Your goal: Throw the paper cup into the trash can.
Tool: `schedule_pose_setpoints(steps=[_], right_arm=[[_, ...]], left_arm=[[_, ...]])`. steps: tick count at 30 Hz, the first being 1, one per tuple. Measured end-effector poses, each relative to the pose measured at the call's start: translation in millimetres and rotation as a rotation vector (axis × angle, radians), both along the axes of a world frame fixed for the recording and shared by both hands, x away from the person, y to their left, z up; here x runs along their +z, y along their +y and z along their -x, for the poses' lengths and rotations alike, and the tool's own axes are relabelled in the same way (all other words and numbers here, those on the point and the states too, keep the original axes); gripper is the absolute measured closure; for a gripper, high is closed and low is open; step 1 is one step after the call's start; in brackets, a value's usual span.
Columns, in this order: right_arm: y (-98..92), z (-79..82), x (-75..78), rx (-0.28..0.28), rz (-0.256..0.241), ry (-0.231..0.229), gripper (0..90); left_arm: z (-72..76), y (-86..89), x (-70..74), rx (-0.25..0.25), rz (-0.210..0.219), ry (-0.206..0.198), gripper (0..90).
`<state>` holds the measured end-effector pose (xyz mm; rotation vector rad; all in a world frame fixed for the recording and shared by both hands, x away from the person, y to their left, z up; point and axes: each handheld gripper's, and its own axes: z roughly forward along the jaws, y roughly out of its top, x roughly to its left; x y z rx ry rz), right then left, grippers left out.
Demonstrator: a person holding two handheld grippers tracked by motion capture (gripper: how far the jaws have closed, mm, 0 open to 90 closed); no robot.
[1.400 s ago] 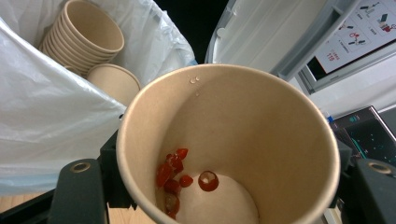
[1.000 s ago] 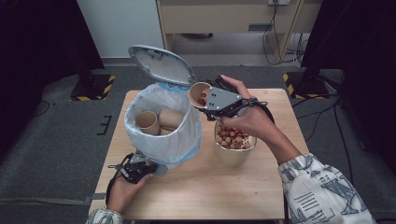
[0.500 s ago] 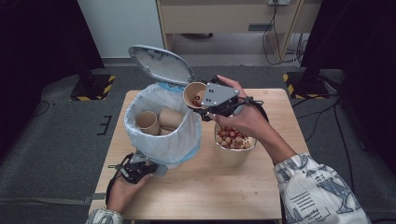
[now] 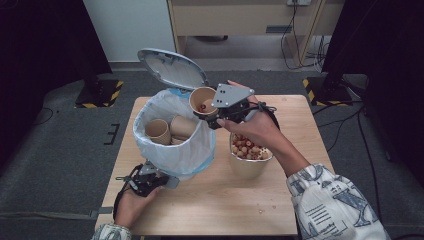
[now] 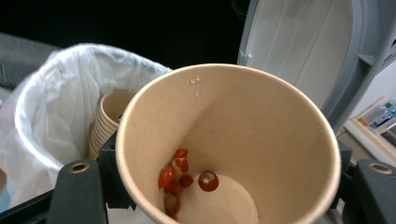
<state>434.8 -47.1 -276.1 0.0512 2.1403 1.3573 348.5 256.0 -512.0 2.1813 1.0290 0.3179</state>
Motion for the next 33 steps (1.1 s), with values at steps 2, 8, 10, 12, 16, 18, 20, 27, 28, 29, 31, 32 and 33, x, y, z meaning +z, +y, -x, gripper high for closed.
schedule_pose_setpoints(steps=[2,8,10,12,16,18,20,27,28,29,31,32,33], right_arm=[[1.5,-0.8,0.5,-0.002,-0.013,0.017,28.7],[8.1,-1.9,1.3,0.001,-0.036,0.043,28.7],[11.2,-1.8,1.1,0.003,-0.044,0.051,28.7],[14.7,-1.9,0.6,0.002,-0.044,0.055,28.7],[21.1,-3.3,-0.7,-0.003,-0.05,0.067,28.7],[24.2,-3.9,-1.2,-0.007,-0.053,0.07,28.7],[27.4,-4.5,-2.0,-0.006,-0.054,0.072,28.7],[36.3,-5.6,-5.2,-0.009,-0.059,0.088,28.6],[37.3,-6.2,-5.6,-0.009,-0.062,0.093,28.6],[38.5,-6.7,-6.1,-0.011,-0.066,0.096,28.6],[40.5,-7.5,-6.9,-0.013,-0.065,0.101,28.5],[41.4,-7.7,-7.5,-0.016,-0.066,0.102,28.5],[42.0,-7.9,-7.8,-0.019,-0.065,0.104,28.5]], left_arm=[[-0.1,0.0,0.0,0.0,0.0,-0.001,89.9],[-0.1,0.1,0.0,0.0,0.001,0.001,89.9],[-0.1,0.1,0.0,0.0,0.001,0.001,89.9],[-0.1,0.1,0.0,-0.001,0.0,0.001,89.9],[-0.1,0.1,0.0,-0.002,0.0,0.0,89.9],[-0.1,0.1,0.0,-0.001,0.0,0.0,89.9],[-0.2,0.2,0.0,-0.001,0.001,0.001,89.9],[-0.1,0.1,0.0,-0.001,0.001,0.001,89.9],[0.0,-0.1,0.0,-0.001,-0.001,-0.001,89.9],[0.0,-0.2,0.0,-0.001,-0.001,-0.001,89.9],[-0.1,0.0,0.0,-0.001,0.0,0.0,89.9],[-0.2,0.1,0.0,-0.002,0.0,0.0,89.9],[-0.2,0.1,0.1,-0.002,0.0,0.0,89.9]])
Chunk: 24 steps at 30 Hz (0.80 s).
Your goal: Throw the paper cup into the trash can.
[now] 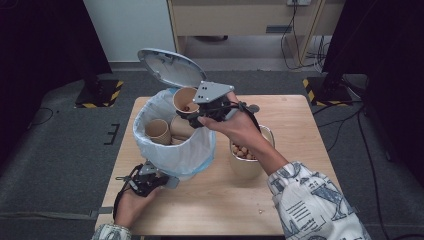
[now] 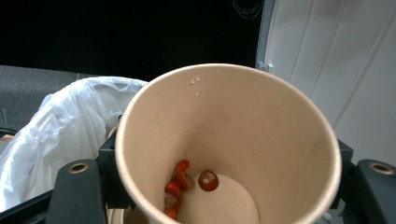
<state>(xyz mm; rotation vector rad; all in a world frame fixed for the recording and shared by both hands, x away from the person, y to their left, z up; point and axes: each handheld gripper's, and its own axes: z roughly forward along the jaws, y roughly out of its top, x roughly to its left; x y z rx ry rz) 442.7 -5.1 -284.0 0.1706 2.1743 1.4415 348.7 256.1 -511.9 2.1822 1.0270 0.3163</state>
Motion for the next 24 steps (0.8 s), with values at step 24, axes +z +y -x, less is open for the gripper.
schedule_pose_setpoints(steps=[24], right_arm=[[25.5,-2.6,-16.3,0.038,0.01,0.105,26.9]], left_arm=[[-0.1,0.1,-0.1,-0.001,0.001,0.0,89.9]])
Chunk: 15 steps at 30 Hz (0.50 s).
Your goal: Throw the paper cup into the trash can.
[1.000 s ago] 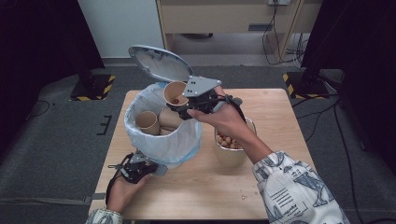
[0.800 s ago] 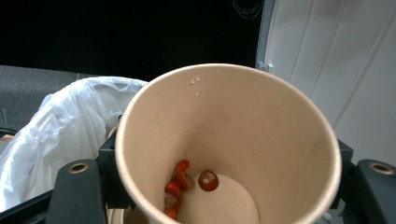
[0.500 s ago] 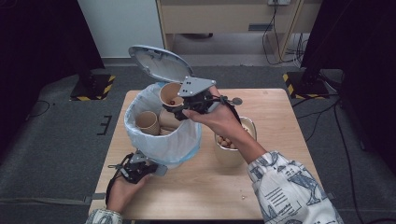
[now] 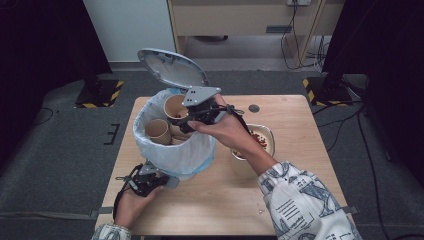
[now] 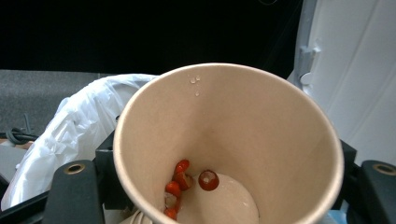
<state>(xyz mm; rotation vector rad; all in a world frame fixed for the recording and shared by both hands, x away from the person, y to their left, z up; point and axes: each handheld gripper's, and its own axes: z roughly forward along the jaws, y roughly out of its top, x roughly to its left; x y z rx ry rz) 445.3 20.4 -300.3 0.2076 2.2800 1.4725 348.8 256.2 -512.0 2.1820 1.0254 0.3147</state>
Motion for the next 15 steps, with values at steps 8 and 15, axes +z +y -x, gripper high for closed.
schedule_pose_setpoints(steps=[8,15], right_arm=[[3.4,0.1,-4.8,0.008,-0.004,0.028,26.7],[6.4,0.2,-7.6,0.015,0.01,0.052,25.9]], left_arm=[[0.0,0.0,0.0,0.0,-0.001,-0.001,89.9],[0.0,0.0,0.0,0.0,0.0,-0.001,89.9]])
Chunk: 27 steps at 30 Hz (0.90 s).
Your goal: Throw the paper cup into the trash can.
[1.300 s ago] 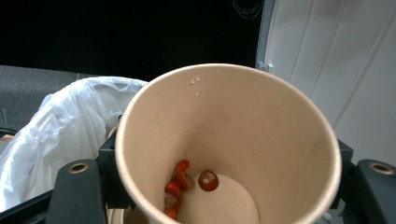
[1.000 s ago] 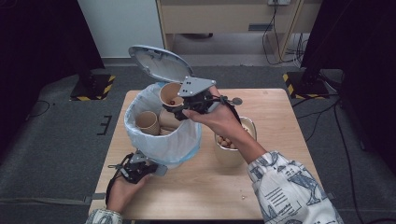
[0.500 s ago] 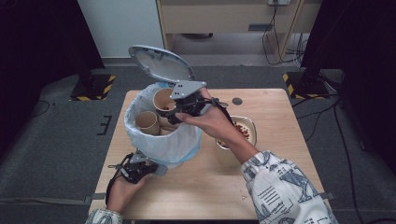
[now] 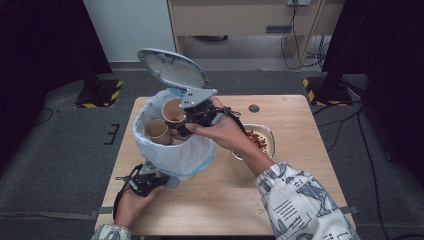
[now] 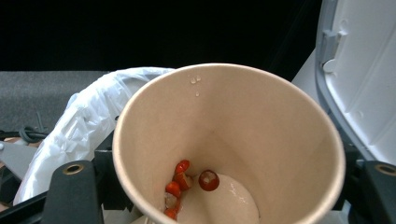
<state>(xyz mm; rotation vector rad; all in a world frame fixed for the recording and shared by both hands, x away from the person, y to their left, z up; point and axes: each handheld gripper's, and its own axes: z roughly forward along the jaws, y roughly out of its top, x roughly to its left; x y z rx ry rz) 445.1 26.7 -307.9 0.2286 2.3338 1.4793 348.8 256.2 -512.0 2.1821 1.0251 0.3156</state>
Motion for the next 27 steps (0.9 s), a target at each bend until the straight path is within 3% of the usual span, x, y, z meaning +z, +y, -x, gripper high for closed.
schedule_pose_setpoints(steps=[2,6,9,27], right_arm=[[0.6,-0.6,-1.1,-0.006,0.006,0.016,24.5],[0.5,-2.8,-3.3,-0.033,-0.015,0.086,12.0],[0.3,-2.9,-5.5,-0.034,-0.016,0.104,8.9],[-15.8,-5.7,-4.7,-0.108,-0.057,0.115,10.3]], left_arm=[[0.0,0.0,0.0,0.0,0.0,0.0,89.9],[0.0,0.0,0.0,0.0,0.0,0.0,89.9],[0.0,0.0,0.0,0.0,0.0,0.0,89.9],[-0.1,0.2,0.0,-0.002,0.0,0.001,89.9]])
